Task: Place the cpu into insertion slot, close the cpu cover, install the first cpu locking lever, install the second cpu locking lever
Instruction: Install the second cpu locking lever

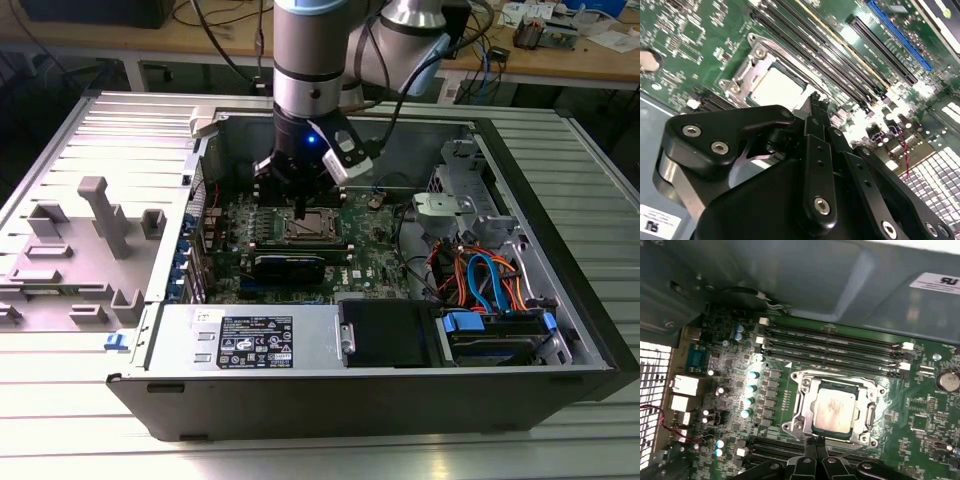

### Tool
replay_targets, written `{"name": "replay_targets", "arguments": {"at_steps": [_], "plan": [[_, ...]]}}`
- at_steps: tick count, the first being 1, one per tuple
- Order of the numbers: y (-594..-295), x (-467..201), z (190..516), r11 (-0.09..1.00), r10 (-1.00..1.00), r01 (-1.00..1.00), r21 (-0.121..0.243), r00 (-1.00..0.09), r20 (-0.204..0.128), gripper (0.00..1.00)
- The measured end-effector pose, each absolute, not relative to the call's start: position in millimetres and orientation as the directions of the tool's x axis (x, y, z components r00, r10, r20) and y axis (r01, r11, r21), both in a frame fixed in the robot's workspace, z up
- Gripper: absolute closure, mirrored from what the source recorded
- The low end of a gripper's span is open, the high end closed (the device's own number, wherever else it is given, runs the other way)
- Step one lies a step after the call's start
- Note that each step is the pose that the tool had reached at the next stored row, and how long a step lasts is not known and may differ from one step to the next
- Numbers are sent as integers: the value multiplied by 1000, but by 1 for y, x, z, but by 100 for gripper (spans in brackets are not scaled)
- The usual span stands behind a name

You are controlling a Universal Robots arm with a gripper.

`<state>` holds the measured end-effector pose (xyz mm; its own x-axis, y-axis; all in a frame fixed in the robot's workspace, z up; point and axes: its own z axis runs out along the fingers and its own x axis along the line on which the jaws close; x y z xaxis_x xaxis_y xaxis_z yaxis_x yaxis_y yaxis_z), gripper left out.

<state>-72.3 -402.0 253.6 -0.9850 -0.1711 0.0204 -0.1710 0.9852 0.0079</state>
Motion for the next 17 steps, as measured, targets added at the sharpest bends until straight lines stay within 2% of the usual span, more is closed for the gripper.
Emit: {"name": "replay_targets", "arguments": {"at_steps": [5,10,12,17], "plan": [[-403,-67,254,989,-149,-149,3,-989,26,88],[-419,-65,254,989,-148,-147,10,-988,34,88],[-423,-65,253,989,-148,-147,25,-988,35,88],[-432,-65,253,985,-150,-147,92,-988,29,88]]}}
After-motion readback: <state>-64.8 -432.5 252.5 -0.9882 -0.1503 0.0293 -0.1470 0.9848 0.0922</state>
